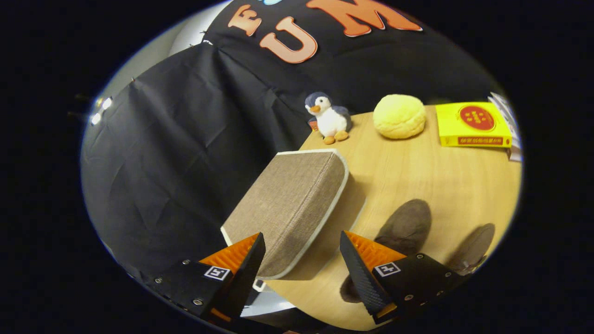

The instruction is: Open the storage box then place both shoes into the box .Put the left shoe in first, then the right shoe, with the right side of both shoes facing outward in a uniform manner.

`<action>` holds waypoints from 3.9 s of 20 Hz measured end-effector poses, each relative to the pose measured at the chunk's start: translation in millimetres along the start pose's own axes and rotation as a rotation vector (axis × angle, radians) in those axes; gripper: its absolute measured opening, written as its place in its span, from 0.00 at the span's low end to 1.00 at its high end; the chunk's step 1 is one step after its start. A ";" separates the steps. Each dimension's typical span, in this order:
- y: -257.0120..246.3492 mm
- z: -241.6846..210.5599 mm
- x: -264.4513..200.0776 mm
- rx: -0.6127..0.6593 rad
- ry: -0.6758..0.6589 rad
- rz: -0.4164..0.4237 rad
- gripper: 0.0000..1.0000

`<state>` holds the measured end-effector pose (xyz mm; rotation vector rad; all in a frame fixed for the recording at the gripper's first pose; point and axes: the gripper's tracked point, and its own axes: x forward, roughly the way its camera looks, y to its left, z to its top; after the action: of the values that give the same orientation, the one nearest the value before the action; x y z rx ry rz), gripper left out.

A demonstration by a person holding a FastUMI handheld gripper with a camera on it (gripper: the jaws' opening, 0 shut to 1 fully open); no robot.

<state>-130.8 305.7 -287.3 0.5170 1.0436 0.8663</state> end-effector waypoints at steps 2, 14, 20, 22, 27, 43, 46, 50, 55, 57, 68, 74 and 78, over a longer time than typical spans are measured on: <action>7.2 -4.5 6.6 0.085 0.035 0.048 0.97; 5.9 -19.5 61.0 0.364 0.106 0.183 0.97; 11.0 -11.6 51.9 0.411 0.080 0.211 0.84; 8.4 -11.0 39.4 0.407 0.069 0.201 0.78; 23.8 19.8 9.5 0.449 -0.018 0.278 0.60; 159.6 98.8 27.9 0.190 -0.128 0.343 0.18; 185.2 104.4 46.7 0.155 -0.122 0.344 0.18; 220.1 112.9 73.7 0.144 -0.109 0.346 0.19; 253.1 101.9 113.4 0.119 -0.045 0.340 0.25; 256.1 97.7 126.2 0.087 -0.040 0.312 0.36; 157.0 63.9 104.0 -0.017 -0.037 0.065 0.95; 54.4 54.9 41.9 -0.015 -0.103 -0.127 0.96; -9.1 26.1 0.8 0.008 -0.100 -0.256 0.96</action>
<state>-103.8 301.8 -283.1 0.4182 0.9966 0.6043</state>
